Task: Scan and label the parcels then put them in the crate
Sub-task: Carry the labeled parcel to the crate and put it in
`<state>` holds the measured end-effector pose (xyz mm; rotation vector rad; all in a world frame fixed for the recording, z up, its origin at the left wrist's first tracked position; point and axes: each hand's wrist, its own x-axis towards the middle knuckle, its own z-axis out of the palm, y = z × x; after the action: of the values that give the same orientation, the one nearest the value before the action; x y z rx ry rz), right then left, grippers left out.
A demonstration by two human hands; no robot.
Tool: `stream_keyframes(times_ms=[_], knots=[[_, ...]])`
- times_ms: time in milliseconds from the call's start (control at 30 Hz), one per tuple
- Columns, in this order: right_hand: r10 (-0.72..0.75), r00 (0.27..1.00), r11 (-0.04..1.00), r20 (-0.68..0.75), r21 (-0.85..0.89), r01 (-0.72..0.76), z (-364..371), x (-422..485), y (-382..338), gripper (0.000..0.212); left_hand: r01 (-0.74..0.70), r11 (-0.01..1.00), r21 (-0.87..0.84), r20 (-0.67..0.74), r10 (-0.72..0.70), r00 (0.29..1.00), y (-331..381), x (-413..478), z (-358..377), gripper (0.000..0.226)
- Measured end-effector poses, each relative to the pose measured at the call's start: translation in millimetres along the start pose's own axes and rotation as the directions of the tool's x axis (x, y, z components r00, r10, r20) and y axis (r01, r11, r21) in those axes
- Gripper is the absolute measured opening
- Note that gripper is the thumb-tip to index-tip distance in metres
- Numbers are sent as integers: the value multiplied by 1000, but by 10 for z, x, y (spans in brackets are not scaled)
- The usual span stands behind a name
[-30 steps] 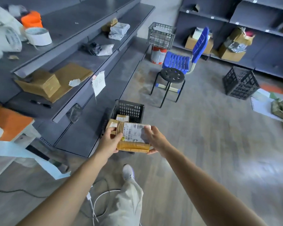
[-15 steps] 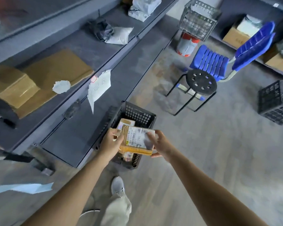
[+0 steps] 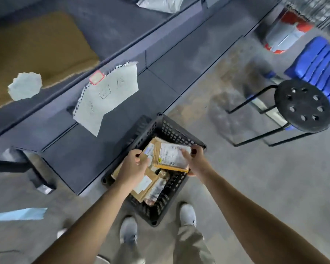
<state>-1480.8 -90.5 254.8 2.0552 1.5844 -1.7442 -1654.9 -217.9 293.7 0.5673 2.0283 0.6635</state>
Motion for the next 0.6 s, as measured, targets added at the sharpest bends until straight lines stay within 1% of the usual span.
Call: stream_keyframes(times_ms=[100, 133, 200, 233, 300, 400, 467, 533, 600], knots=[[1, 999, 998, 49, -66, 3, 168, 741, 98, 58, 0, 1000, -16, -65, -1, 998, -161, 486, 278, 45], [-5, 998, 995, 58, -98, 11, 236, 968, 146, 58, -21, 1000, -8, -96, 20, 995, -209, 626, 352, 44], [-28, 996, 988, 81, -151, 40, 389, 1378, 241, 59, -72, 996, 46, -157, 78, 985, -332, 883, 464, 37], [-39, 995, 983, 96, -177, 56, 478, 1568, 296, 58, -79, 993, 90, -172, 94, 981, -426, 999, 513, 37], [-72, 990, 968, 124, -230, 99, 670, 1884, 368, 56, -78, 978, 193, -188, 115, 975, -655, 1206, 594, 45], [-104, 977, 953, 187, -262, 151, 972, 2249, 398, 54, -43, 969, 242, -234, 101, 967, -934, 1396, 691, 50], [-131, 963, 935, 236, -295, 199, 1143, 2435, 413, 55, -44, 959, 279, -259, 119, 959, -1038, 1469, 722, 52], [-176, 946, 892, 271, -363, 270, 1290, 2560, 428, 56, -57, 945, 322, -286, 155, 946, -1122, 1526, 726, 55], [-209, 932, 847, 297, -421, 325, 1408, 2638, 442, 52, -61, 932, 357, -296, 175, 939, -1183, 1562, 724, 57]])
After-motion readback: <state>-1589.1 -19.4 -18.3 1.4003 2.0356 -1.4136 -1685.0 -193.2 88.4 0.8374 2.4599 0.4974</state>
